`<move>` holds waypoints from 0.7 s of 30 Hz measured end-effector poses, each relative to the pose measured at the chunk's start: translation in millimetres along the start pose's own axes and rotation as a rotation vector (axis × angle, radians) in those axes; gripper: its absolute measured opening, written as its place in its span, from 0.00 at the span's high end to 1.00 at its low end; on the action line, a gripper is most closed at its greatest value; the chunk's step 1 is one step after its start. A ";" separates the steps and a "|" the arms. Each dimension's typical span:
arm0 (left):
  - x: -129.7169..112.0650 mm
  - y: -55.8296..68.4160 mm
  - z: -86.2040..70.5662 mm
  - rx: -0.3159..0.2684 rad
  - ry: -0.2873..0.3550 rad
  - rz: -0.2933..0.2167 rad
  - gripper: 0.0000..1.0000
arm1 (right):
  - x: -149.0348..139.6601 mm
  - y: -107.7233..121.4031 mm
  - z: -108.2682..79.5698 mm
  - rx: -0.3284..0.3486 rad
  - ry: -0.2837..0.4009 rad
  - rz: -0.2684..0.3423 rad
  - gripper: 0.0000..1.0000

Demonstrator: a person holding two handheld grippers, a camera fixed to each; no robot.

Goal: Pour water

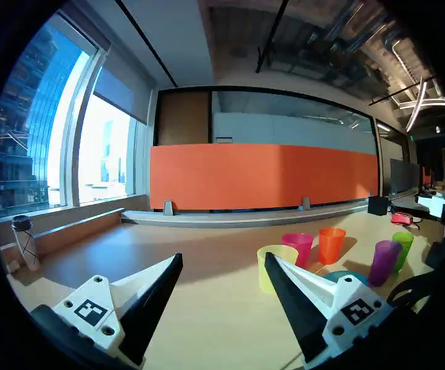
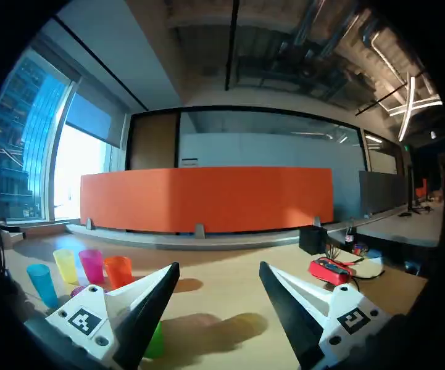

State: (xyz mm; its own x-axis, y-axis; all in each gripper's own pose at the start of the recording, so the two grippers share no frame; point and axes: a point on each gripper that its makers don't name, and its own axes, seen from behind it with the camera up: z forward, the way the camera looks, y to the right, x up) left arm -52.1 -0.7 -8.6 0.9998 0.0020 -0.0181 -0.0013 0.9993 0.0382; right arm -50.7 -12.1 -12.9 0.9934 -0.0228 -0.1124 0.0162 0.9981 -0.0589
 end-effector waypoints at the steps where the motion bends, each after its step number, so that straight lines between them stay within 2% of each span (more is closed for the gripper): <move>1: 0.0 -0.1 -0.1 0.000 0.000 0.000 0.01 | -0.7 0.4 0.2 0.000 0.000 -0.001 0.00; 21: 0.0 -0.9 -0.7 0.000 0.000 0.000 0.02 | -23.0 2.3 4.1 -0.008 -0.054 -0.019 0.00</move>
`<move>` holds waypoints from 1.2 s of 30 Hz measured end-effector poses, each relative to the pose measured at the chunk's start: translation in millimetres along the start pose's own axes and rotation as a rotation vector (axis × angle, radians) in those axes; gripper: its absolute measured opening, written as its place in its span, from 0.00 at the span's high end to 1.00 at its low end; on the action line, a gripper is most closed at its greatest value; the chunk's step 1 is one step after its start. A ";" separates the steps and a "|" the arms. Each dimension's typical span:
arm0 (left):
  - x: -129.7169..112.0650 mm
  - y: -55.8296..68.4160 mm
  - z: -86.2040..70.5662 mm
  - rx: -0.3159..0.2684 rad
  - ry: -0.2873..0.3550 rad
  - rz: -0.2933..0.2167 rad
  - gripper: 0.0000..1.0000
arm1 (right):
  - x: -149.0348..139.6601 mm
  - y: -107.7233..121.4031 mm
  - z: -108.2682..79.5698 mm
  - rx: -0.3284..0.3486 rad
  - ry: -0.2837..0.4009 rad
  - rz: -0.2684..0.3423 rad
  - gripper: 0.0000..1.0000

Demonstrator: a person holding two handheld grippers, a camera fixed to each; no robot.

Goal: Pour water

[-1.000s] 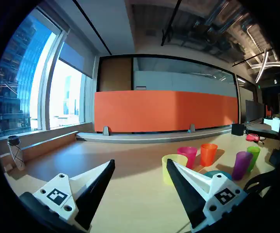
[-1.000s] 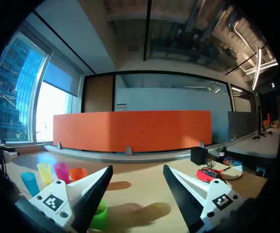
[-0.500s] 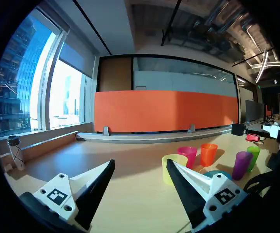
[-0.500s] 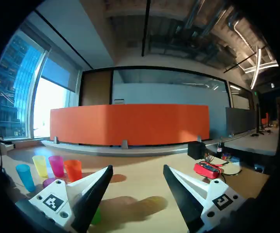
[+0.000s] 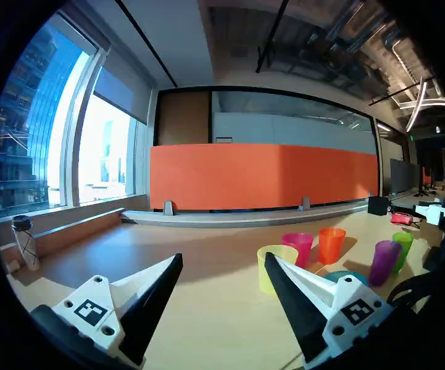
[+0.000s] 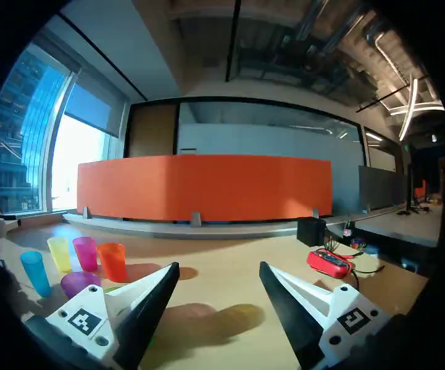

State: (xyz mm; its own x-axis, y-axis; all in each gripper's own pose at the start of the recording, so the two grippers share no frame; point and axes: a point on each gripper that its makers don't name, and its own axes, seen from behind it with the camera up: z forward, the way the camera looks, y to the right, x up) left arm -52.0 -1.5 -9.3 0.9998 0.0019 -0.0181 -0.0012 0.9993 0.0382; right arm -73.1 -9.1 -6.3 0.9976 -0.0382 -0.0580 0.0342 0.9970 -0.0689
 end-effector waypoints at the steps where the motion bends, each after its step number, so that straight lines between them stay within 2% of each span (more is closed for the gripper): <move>1: 0.1 0.0 0.1 0.000 0.000 0.000 0.02 | -0.2 -0.1 0.1 0.000 -0.002 0.000 0.00; 36: 0.3 -0.6 0.3 0.000 0.000 0.000 0.02 | -2.1 1.1 -0.6 -0.004 -0.010 0.002 0.00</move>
